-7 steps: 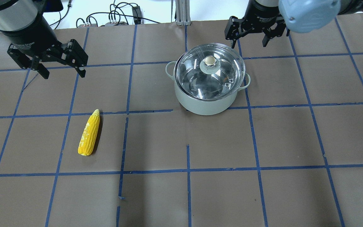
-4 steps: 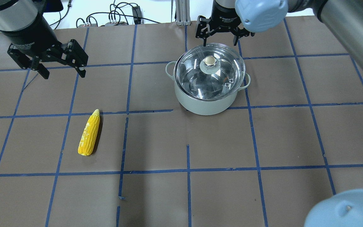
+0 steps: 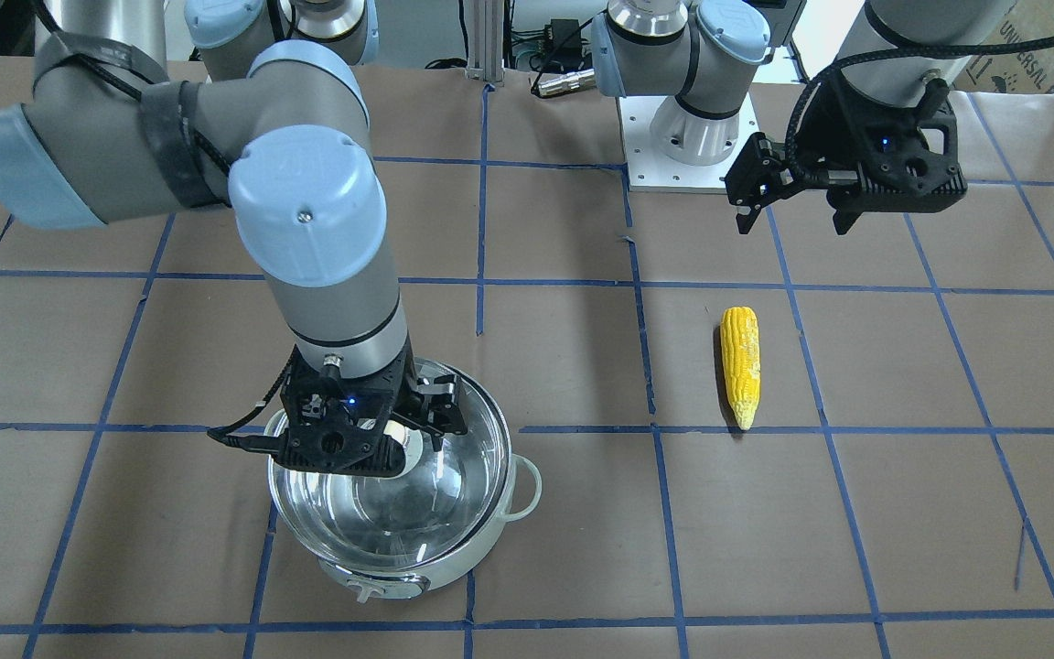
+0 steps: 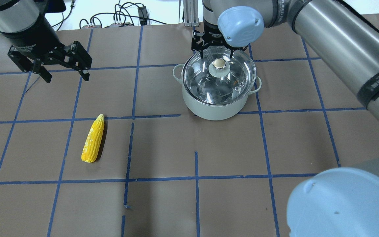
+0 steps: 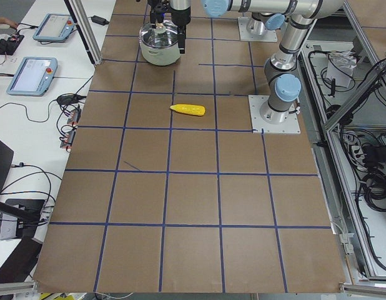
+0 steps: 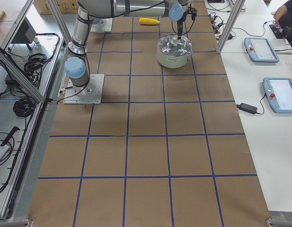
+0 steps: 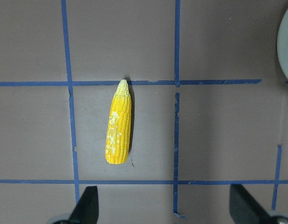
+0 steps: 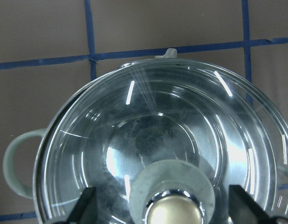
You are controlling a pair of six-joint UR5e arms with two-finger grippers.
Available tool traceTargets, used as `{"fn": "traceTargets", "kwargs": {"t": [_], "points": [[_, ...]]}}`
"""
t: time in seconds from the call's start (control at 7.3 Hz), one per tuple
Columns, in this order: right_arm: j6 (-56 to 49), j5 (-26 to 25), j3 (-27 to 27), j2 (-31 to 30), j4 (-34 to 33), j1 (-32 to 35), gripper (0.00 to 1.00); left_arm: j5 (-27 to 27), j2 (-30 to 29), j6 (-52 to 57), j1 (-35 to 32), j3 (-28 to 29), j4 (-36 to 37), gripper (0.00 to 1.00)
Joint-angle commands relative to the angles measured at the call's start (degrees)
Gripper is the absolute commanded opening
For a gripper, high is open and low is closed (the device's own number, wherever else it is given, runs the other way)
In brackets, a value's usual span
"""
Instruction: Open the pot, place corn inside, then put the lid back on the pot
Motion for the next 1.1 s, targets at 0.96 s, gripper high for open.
{"fn": "traceTargets", "kwargs": {"t": [0.96], "points": [[0.1, -1.9, 0.6, 0.5, 0.7, 0.4, 0.99, 0.0, 0.0, 0.0, 0.1, -0.1, 0.0, 1.0]]}}
